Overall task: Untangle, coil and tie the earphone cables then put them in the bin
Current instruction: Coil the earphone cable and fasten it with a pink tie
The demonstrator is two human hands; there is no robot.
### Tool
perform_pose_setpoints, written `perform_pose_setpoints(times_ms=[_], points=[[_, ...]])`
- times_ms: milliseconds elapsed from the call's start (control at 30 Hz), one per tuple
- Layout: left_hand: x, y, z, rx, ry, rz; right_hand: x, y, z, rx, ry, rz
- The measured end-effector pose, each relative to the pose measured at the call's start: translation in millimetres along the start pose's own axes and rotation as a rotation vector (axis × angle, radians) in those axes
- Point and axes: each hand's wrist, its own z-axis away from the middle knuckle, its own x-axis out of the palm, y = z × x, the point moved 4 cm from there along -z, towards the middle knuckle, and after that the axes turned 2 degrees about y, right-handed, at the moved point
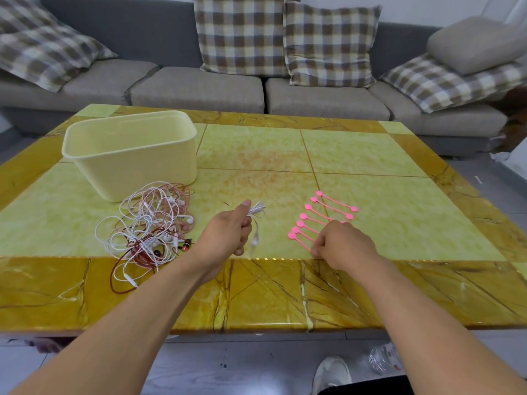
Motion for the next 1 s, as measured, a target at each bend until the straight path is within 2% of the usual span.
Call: perform_pose_setpoints(times_ms=[200, 333, 433, 533, 633, 733, 833, 900, 1000], points=[[-3, -1, -2, -0.019, 0.033, 0.099, 0, -10, 7, -0.088, 0.011, 0.164], [-4, -1, -2, -0.038, 0.040, 0.113, -4, -9, 10, -0.148, 0.064, 0.144], [-3, 1, 0, -0.036, 0.027, 0.110, -7, -10, 11, -0.213, 0.094, -0.033], [-3, 4, 3, -0.028, -0.001, 0.114, -19, -16, 15, -0.285, 0.197, -0.306], [1, 8, 7, -0.034, -0.099, 0.093, -30, -27, 25, -0.327, 0.246, -0.532], [6, 8, 12, -0.022, -0.188, -0.062, -36, -37, 33, -0.373, 0.277, -0.658], [8, 1, 15, -0.066, -0.165, -0.188, -47, -50, 43, -0.371, 0.366, -0.857], [10, -3, 16, -0.110, -0.157, -0.160, -49, -62, 50, -0.392, 0.376, -0.896], [15, -5, 17, -0.176, -0.112, -0.059, -37, -77, 54, -0.378, 0.326, -0.744]])
